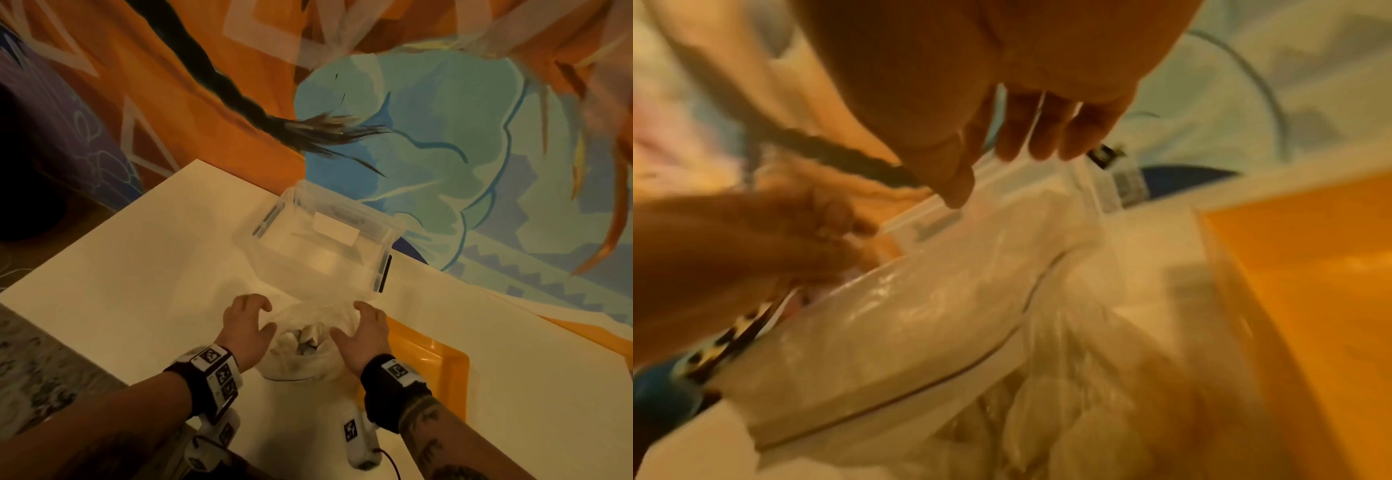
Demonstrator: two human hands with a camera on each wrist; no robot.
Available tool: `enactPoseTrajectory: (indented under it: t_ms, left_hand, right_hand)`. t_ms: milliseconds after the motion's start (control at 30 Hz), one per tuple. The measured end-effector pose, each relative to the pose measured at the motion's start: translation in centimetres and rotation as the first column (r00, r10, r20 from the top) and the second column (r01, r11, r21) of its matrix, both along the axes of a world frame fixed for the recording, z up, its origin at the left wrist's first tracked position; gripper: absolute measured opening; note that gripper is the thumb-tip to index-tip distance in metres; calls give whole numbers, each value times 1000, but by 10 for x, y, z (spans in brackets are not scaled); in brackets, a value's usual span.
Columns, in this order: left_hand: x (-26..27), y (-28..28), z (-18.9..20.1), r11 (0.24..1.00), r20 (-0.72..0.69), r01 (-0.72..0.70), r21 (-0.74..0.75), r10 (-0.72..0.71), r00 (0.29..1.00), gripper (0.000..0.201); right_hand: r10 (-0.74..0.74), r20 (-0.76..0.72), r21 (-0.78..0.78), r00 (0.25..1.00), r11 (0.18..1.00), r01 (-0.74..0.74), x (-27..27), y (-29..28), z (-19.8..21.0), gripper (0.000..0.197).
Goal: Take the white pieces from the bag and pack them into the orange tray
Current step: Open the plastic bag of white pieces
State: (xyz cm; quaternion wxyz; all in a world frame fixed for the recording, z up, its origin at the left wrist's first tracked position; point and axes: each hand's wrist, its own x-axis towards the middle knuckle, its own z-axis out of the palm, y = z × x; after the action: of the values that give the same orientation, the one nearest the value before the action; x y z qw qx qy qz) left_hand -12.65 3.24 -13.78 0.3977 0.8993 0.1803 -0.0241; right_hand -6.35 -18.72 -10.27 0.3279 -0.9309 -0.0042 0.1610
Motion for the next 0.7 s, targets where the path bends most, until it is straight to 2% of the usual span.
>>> enactPoseTrajectory:
  t_ms: [67,100,133,200,233,267,300,400,433,533,600,700]
  left_hand:
    - [6,-2,14,971,213,144,188,-184,959,19]
    - [10,-5,23,928,234,239,284,-309,922,15]
    - [14,-8,29,865,176,356,355,-436,883,11]
    - [20,-17,39,703,-87,574,419,-598,797,18]
    - [23,-20,41,640,-230,641,423,-608,760,26]
    - [24,-22,41,609,-329,671,424,-586,740,37]
    - [25,-23,39,601,-381,674,430,-556,739,49]
    - [27,-22,27,588,-445,668,456,-499,743,98]
    - [28,-23,22,581,-459,670,463,-489,742,109]
    - [29,-28,6,566,-483,671,479,-468,740,114]
    - [27,-32,-2,560,-508,677,477,-453,733,117]
    - [23,-35,-1,603,-518,646,468,-405,753,112]
  right_hand:
    - [180,224,-80,958,983,-167,-2,6,9,37]
    - [288,252,-116,924,957,-267,-2,10,15,25]
    - [386,219,-163,896,920,-357,-2,15,18,21]
    - [539,37,-352,841,795,-494,-1,23,21,27]
    - [577,-52,-467,815,708,-531,1,24,21,32]
    - [585,-116,-545,803,638,-544,2,23,18,40]
    - [570,-161,-582,805,604,-544,2,21,14,52]
    - [551,-213,-579,806,594,-559,0,14,2,95]
    - [555,-217,-586,803,584,-562,-1,12,-1,106]
    - [566,-226,-595,793,565,-572,-3,9,-8,114]
    - [584,-220,-578,781,567,-586,-3,8,-11,112]
    - [617,-174,-549,767,586,-596,-1,5,-10,103]
